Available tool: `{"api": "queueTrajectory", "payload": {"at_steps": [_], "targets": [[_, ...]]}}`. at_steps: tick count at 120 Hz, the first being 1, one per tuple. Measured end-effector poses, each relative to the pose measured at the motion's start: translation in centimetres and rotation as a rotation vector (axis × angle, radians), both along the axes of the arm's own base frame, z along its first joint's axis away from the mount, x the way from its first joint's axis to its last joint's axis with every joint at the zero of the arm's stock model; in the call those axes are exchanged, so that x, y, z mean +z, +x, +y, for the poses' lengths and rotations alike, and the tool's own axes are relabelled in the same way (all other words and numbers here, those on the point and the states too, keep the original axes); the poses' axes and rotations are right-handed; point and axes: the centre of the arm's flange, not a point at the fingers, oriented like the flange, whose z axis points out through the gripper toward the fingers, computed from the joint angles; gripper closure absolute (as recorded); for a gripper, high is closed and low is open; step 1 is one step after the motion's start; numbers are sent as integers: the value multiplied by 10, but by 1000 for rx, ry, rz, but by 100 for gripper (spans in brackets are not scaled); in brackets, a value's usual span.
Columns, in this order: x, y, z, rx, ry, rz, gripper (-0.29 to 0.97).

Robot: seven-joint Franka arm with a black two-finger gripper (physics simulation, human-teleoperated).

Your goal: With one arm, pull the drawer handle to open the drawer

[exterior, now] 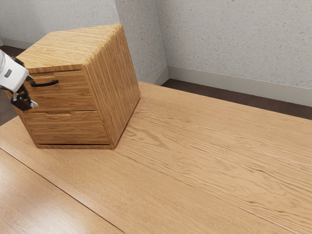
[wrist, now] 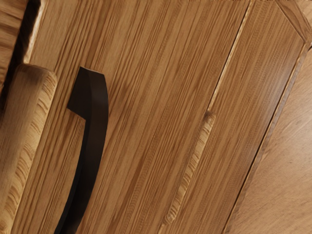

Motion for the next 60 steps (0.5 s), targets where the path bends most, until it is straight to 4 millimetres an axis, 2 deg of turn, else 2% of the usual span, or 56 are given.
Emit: {"api": "queueTrajectory", "payload": {"at_steps": [41, 60], "targets": [[-16, 18, -1, -36, -4, 36, 0], [-13, 20, 0, -43, 4, 34, 0]]}}
